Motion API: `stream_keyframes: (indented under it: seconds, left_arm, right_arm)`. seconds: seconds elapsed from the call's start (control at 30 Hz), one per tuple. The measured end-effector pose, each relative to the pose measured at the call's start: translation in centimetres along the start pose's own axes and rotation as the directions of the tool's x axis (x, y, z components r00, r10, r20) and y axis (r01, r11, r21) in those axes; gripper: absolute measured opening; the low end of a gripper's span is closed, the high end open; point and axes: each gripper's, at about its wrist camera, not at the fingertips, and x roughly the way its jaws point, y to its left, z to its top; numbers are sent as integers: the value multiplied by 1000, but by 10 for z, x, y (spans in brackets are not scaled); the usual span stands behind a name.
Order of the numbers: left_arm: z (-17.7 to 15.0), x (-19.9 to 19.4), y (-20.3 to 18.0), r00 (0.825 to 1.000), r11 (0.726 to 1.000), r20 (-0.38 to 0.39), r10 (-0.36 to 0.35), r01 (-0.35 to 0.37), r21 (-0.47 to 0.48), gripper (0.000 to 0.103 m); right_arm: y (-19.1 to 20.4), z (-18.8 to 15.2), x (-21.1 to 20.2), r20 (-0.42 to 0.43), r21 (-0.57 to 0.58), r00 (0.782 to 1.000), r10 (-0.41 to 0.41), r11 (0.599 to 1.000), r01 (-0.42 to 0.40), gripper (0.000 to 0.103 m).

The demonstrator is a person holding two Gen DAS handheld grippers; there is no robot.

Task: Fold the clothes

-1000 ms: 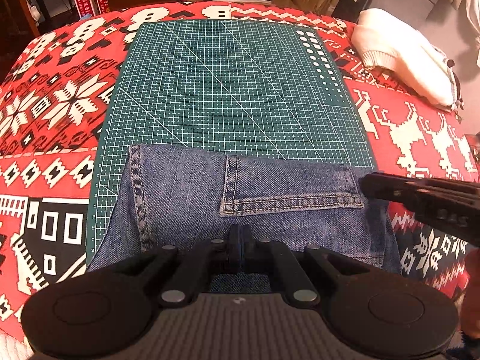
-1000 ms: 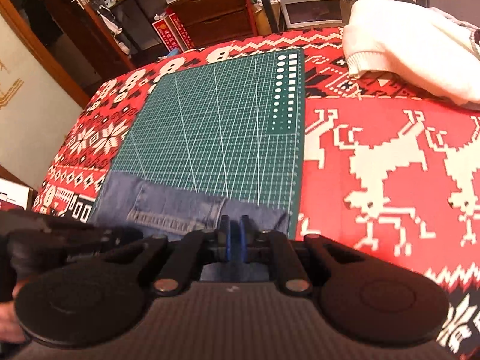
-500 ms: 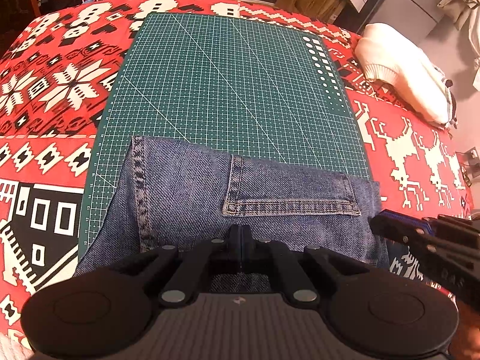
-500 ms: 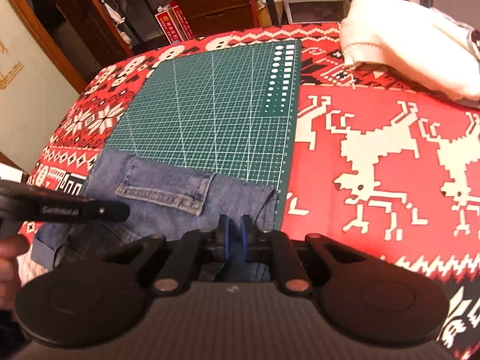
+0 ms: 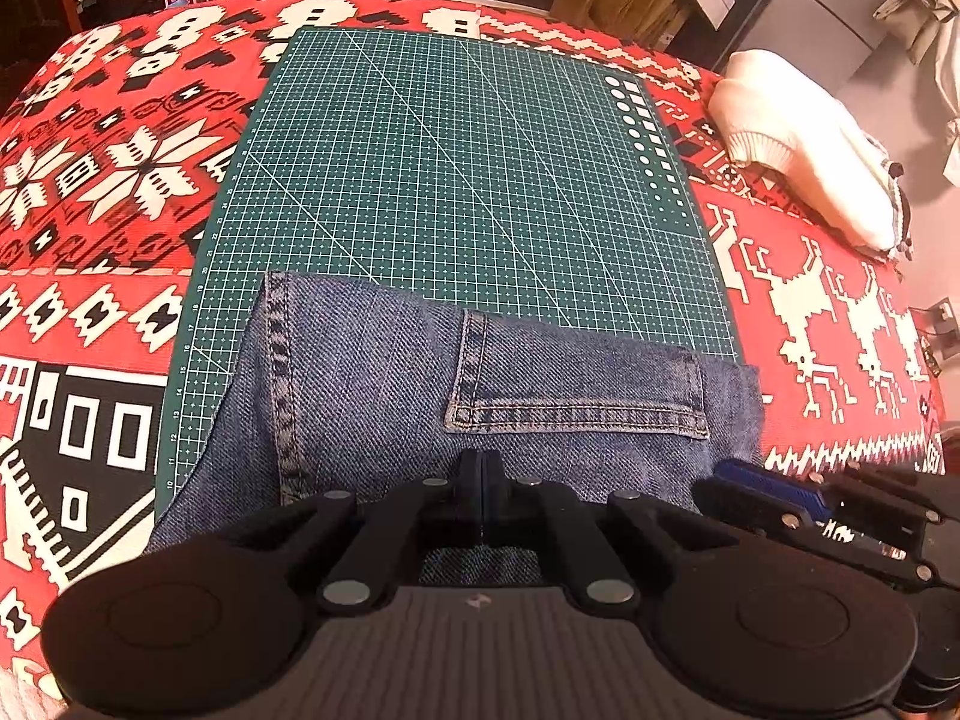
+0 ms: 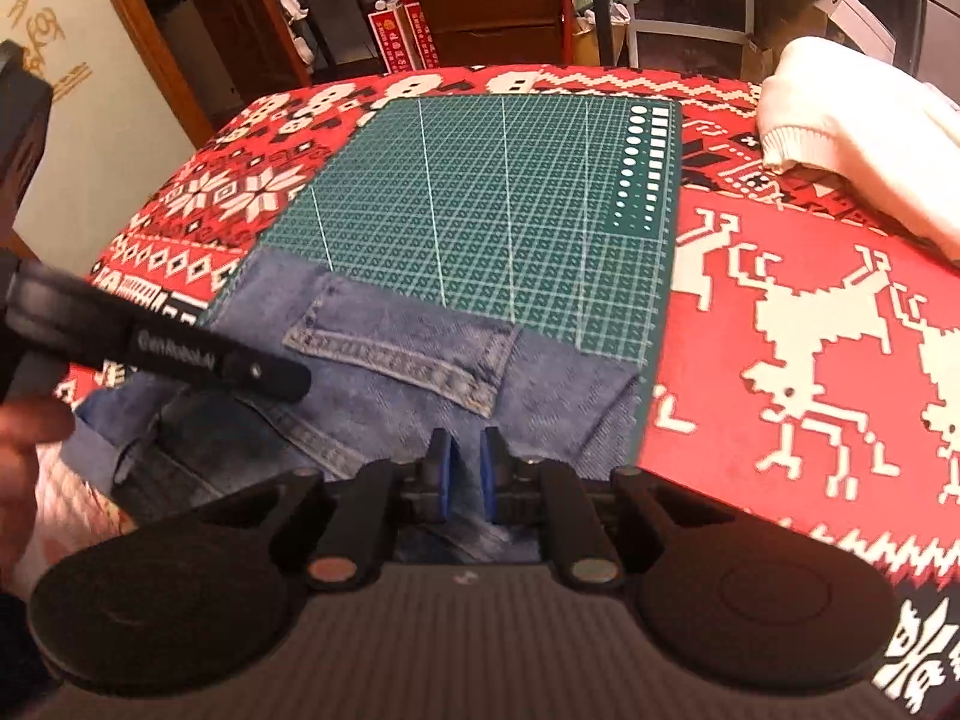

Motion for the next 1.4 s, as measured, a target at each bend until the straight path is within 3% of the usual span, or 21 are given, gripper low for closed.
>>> stream_keyframes:
  seconds: [0.17, 0.43, 0.67, 0.9, 1.13, 1.4]
  left_arm:
    - [-1, 0, 4, 1000, 1000, 6, -21, 21, -13, 3]
    - [-3, -3, 1, 1000, 1000, 13, -24, 24, 6, 3]
    - [-1, -18, -3, 998, 999, 16, -54, 53, 8, 5]
    - [-7, -20, 16, 1000, 1000, 26, -11, 12, -7, 4]
    - [-6, -18, 35, 996, 995, 22, -91, 92, -38, 3]
    - [-4, -42, 32, 997, 997, 44, -56, 58, -50, 6]
  right_arm:
    - [-12, -12, -10, 6, 0, 1000, 12, 1000, -12, 11]
    - [-24, -12, -18, -30, 53, 999, -31, 998, 33, 15]
    - [9, 1, -32, 27, -57, 999, 19, 998, -17, 16]
    - [29, 8, 8, -3, -76, 1000, 0, 997, 0, 16]
    - [22, -15, -2, 39, -152, 999, -35, 988, 41, 11]
    - [5, -16, -26, -2, -77, 999, -36, 996, 36, 16]
